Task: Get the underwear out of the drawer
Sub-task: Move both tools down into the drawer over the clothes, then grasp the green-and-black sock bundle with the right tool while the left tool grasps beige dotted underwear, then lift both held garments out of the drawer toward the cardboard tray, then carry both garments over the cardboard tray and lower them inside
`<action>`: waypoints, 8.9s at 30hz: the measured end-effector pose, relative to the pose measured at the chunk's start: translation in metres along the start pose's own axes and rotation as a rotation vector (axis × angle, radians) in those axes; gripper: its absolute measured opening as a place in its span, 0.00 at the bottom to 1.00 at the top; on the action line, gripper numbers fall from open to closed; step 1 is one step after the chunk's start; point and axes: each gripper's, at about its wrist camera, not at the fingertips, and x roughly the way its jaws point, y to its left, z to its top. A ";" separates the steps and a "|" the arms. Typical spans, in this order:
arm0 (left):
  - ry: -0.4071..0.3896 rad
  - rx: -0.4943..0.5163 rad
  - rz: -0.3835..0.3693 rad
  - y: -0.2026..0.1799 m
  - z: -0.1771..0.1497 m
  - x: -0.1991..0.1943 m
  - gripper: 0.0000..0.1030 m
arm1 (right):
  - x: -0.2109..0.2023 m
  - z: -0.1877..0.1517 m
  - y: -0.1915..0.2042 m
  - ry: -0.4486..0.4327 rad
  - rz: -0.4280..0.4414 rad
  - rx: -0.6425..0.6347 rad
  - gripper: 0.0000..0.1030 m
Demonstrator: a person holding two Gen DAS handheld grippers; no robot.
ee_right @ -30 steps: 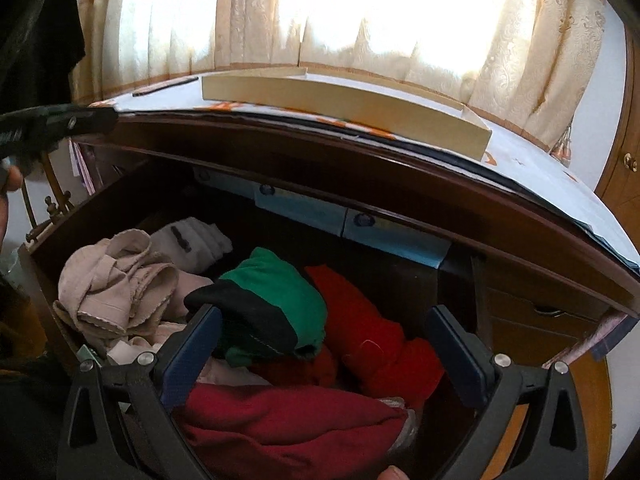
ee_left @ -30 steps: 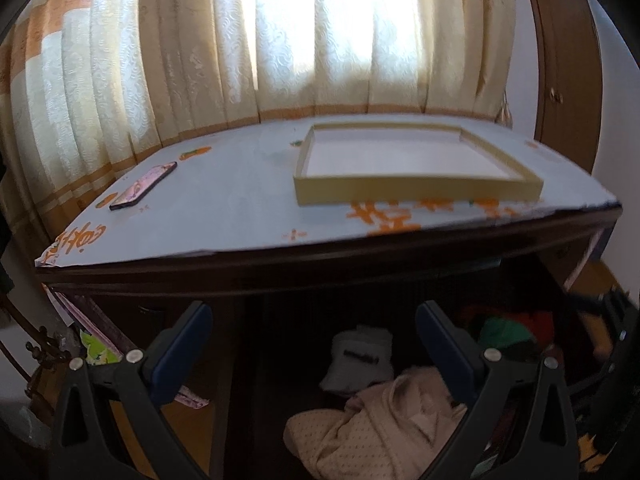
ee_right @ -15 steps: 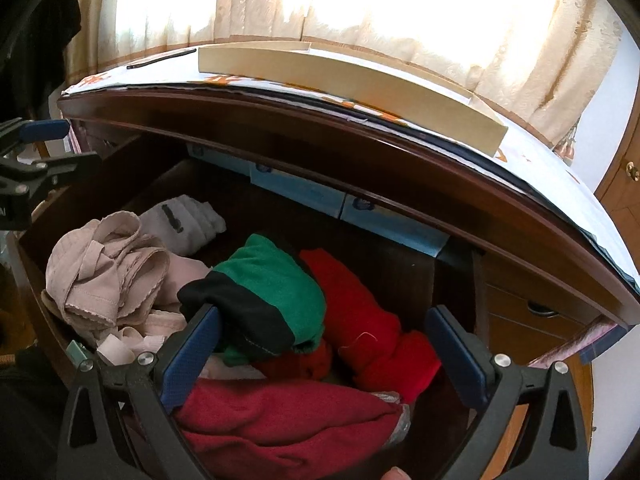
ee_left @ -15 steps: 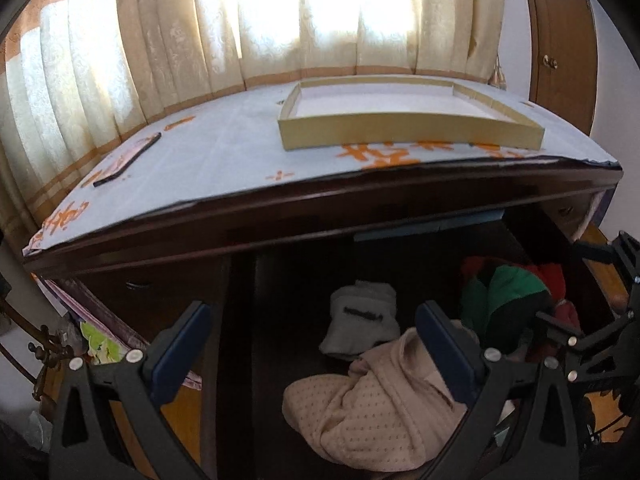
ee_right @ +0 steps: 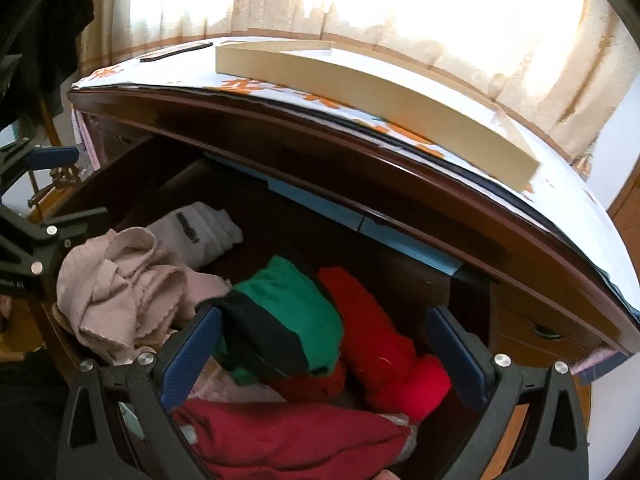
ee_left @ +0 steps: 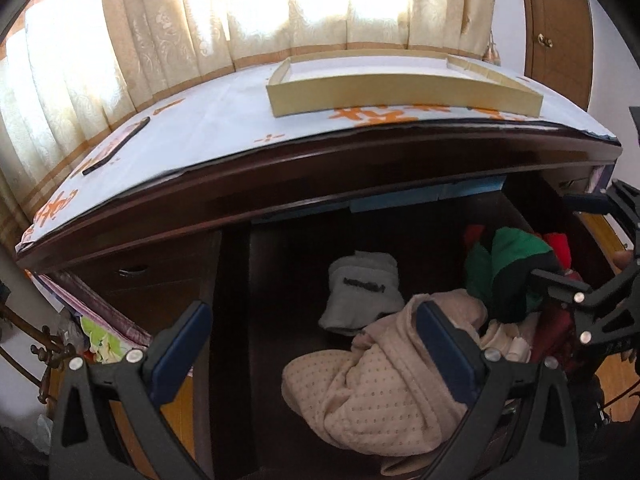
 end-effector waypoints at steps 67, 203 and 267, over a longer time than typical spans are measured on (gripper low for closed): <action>0.229 0.074 -0.294 -0.037 -0.024 0.041 0.82 | 0.032 -0.002 0.010 0.192 0.211 -0.064 0.51; -0.314 0.082 -0.201 -0.034 0.130 -0.064 0.35 | -0.122 0.060 -0.060 -0.385 -0.195 -0.062 0.46; -0.083 0.092 -0.229 -0.069 0.285 0.091 0.35 | 0.003 0.178 -0.172 -0.247 -0.214 -0.025 0.46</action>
